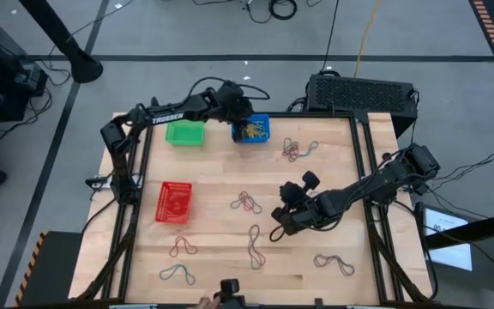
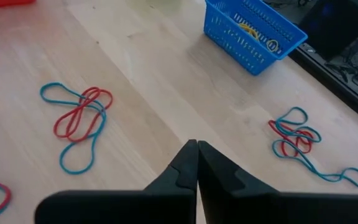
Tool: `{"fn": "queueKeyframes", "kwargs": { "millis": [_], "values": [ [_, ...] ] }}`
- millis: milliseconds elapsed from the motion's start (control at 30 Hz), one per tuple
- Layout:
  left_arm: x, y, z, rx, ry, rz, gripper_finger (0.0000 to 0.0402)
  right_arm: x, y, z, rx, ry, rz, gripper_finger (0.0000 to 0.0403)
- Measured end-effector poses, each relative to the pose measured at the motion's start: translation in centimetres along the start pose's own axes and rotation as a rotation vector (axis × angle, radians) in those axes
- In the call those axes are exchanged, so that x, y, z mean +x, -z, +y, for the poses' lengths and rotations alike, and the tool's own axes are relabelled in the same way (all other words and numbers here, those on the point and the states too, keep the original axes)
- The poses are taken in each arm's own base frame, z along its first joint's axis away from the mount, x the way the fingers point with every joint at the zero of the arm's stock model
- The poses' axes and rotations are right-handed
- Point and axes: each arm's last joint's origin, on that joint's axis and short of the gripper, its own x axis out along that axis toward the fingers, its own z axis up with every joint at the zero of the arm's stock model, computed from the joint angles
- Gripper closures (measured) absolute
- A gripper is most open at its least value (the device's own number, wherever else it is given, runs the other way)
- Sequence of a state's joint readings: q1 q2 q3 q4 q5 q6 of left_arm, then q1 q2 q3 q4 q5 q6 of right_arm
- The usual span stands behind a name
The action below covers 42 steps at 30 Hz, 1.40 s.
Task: Sort rubber bands into baskets
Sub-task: Put the blue rubber band into the red bin
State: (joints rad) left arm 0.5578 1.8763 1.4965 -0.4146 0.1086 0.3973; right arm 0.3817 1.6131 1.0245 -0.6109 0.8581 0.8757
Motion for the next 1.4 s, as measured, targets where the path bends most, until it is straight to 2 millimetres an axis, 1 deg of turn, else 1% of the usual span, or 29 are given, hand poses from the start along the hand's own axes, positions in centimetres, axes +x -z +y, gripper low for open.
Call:
{"fn": "queueKeyframes", "kwargs": {
  "millis": [167,233,300,433,600,667,733,833,933,1033,1100,1200,1300,1400],
  "values": [
    [-2.4,-1.1,-0.1,-0.012,0.073,0.146,0.0281,-0.1,0.0,0.1,0.009,-0.008,-0.004,0.0402],
    [-3.4,-1.1,-0.5,-0.026,0.15,0.18,0.0281,-0.2,0.1,0.2,0.005,-0.013,-0.005,0.0402],
    [-4.5,-0.9,-1.5,-0.039,0.233,0.2,0.0281,-0.4,0.2,0.3,-0.004,-0.019,-0.006,0.0402],
    [-7.2,-0.6,-4.2,-0.016,0.297,0.204,0.0281,-0.7,0.4,0.5,-0.016,-0.032,-0.007,0.0401],
    [-11.8,0.3,-8.2,0.003,0.328,0.138,0.0281,-0.9,0.5,0.6,-0.027,-0.038,-0.008,0.0401],
    [-13.5,1.1,-10.1,0.005,0.35,0.093,0.0281,-0.9,0.5,0.6,-0.034,-0.04,-0.007,0.0401],
    [-14.7,2.2,-12.1,0.006,0.36,0.038,0.0281,-0.9,0.6,0.7,-0.044,-0.052,0.006,0.0401],
    [-15.9,4.2,-15.1,0.014,0.373,-0.044,0.0281,-0.9,0.6,0.7,-0.046,-0.055,0.009,0.0401],
    [-15.9,6.2,-18.2,0.023,0.4,-0.109,0.0281,-0.9,0.6,0.7,-0.045,-0.056,0.009,0.0401],
    [-15.1,7.9,-21.0,0.014,0.397,-0.151,0.0281,-0.9,0.5,0.8,-0.038,-0.061,0.004,0.0401],
    [-14.3,8.6,-22.7,0.01,0.375,-0.17,0.0281,-0.9,0.4,0.9,-0.027,-0.068,-0.002,0.0401],
    [-13.0,9.0,-24.5,0.012,0.307,-0.171,0.0281,-0.8,0.1,1.1,-0.012,-0.085,-0.019,0.0401],
    [-11.4,9.0,-25.7,0.011,0.25,-0.178,0.0281,-0.8,-0.2,1.3,0.001,-0.107,-0.04,0.0401],
    [-9.0,9.3,-26.6,-0.003,0.19,-0.153,0.0281,-0.9,-0.5,1.6,0.007,-0.13,-0.063,0.0401]
  ]
}}
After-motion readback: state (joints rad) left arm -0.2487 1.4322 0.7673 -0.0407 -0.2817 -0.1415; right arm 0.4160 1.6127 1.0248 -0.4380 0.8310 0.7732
